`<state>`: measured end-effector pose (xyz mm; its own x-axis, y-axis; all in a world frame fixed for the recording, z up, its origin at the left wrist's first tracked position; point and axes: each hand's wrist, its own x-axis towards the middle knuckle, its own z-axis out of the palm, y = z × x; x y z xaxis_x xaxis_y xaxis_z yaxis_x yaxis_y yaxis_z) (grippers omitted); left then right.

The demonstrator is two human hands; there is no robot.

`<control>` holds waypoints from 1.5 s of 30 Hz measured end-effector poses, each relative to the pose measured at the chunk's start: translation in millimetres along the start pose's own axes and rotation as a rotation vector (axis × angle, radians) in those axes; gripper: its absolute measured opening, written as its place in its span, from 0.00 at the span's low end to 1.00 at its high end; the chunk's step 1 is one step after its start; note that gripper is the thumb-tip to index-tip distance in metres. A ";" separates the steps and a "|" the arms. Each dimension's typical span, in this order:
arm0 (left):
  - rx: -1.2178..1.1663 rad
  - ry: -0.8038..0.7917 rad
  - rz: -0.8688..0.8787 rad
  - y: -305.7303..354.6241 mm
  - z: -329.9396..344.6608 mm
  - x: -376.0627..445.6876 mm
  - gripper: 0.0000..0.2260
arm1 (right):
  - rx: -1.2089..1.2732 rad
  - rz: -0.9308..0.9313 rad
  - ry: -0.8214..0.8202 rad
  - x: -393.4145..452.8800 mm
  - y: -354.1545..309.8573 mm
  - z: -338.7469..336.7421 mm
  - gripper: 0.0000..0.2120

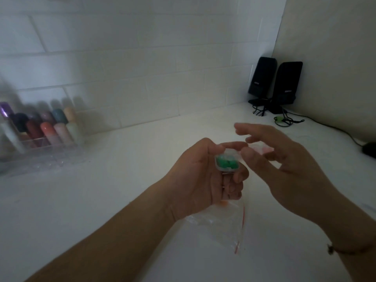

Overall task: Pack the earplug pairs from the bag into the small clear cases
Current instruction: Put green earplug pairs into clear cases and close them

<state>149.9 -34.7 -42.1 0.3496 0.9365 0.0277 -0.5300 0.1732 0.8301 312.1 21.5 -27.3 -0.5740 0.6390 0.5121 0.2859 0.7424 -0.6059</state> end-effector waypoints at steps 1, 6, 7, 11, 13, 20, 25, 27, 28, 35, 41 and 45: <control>-0.017 0.013 0.004 0.2 0.3 -0.1 0.20 | 0.016 -0.008 0.000 -0.4 -0.2 0.3 0.14; 0.071 0.086 0.096 -1.6 1.3 -1.1 0.32 | 0.066 0.069 0.048 0.9 -1.1 3.9 0.13; 0.131 0.111 0.110 -0.9 1.5 -0.9 0.33 | 0.111 0.100 0.045 0.5 -1.9 5.0 0.14; 0.600 0.190 0.288 -1.7 -1.9 -0.2 0.25 | 0.284 0.175 0.070 0.4 -2.1 -0.4 0.16; 0.836 0.298 0.468 -1.9 -2.8 -1.0 0.17 | 0.431 0.216 0.096 1.4 0.5 -4.5 0.19; 0.891 0.431 0.619 -6.6 1.5 -0.1 0.18 | 0.527 0.242 0.068 4.1 5.7 -1.3 0.15; 0.988 0.434 0.614 -6.3 -1.1 -0.1 0.20 | 0.475 0.221 0.100 5.6 12.5 -3.5 0.04; 1.117 0.486 0.572 -3.5 -6.4 0.7 0.20 | 0.433 0.264 0.124 8.1 23.5 -8.4 0.04; 1.174 0.536 0.554 -1.8 -10.8 0.9 0.18 | 0.389 0.305 0.136 9.8 31.2 -10.3 0.05; 1.701 0.449 0.338 -4.1 -27.1 2.6 0.15 | -0.193 0.421 0.068 9.2 72.2 3.6 0.05; 1.944 0.279 -0.002 -11.2 -26.6 12.0 0.26 | -0.308 0.451 0.011 7.7 83.0 10.1 0.06; 1.986 0.279 -0.012 -12.3 -27.5 13.1 0.26 | -0.317 0.448 0.007 8.4 83.1 4.9 0.05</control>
<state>139.8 -16.2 -67.2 0.1350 0.9847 0.1104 0.9720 -0.1533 0.1783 327.3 87.6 -76.3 -0.3380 0.9072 0.2505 0.7188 0.4206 -0.5535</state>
